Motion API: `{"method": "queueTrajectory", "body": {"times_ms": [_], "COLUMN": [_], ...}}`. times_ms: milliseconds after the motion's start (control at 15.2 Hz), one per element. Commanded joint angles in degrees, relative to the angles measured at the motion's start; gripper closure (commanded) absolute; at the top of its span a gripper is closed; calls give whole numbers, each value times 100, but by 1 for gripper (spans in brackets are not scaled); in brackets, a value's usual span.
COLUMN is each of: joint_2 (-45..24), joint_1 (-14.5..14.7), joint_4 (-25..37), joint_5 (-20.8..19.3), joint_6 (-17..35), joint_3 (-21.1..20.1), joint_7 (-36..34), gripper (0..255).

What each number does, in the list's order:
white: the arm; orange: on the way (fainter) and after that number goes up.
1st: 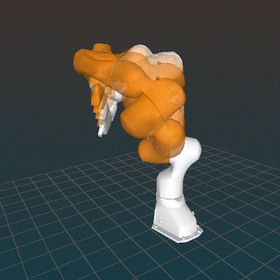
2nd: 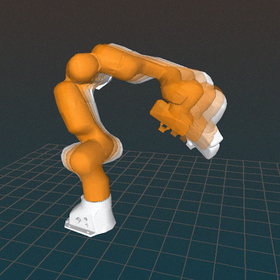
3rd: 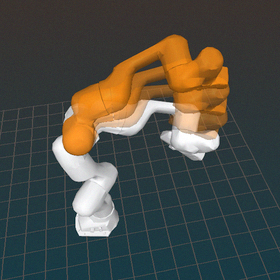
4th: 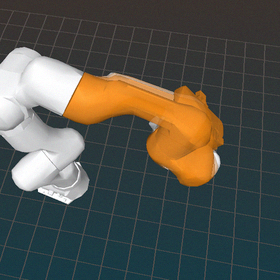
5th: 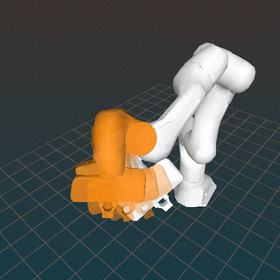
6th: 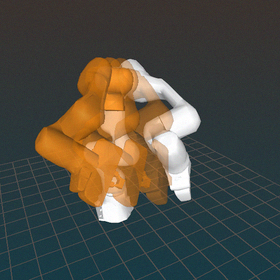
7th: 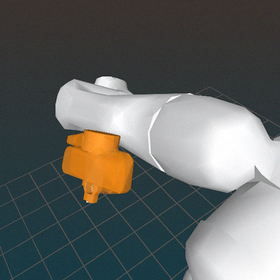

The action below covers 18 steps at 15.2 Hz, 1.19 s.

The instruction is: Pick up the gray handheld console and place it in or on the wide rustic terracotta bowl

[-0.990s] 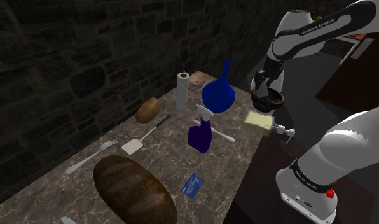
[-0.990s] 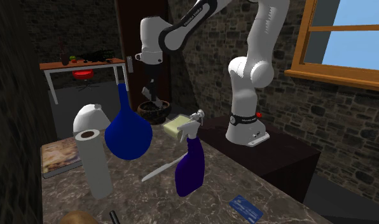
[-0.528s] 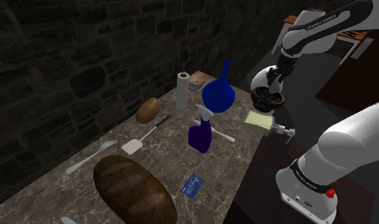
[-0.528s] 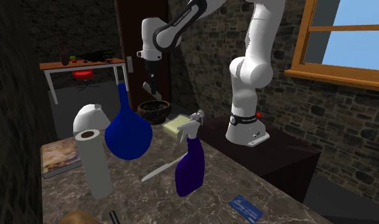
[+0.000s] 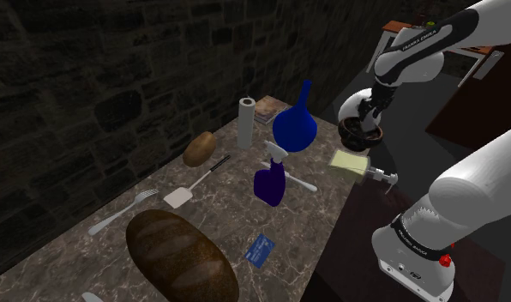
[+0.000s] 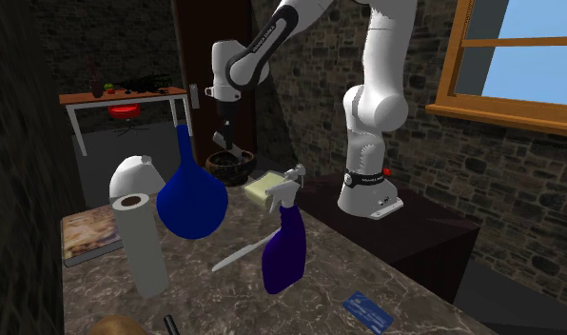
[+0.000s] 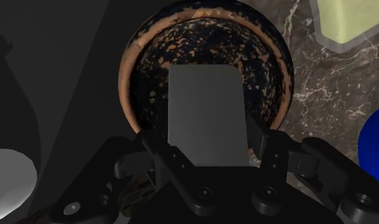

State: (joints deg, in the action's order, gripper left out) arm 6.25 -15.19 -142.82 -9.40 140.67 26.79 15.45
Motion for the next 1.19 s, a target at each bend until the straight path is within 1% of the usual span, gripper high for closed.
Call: {"method": "queueTrajectory", "body": {"times_ms": [0, 330, 858, 924, 1122], "joint_2": [-130, -535, -535, -534, -535], "joint_1": [1, 27, 25, 25, 25], "joint_4": [-61, -169, -169, -170, -170], "joint_5": [57, 286, 286, 285, 286], "joint_6": [188, 673, 673, 673, 673], "joint_3": [28, 56, 54, 54, 54], "joint_7": [55, 205, 205, 204, 204], "gripper": [255, 255, 255, 0, 0]}}
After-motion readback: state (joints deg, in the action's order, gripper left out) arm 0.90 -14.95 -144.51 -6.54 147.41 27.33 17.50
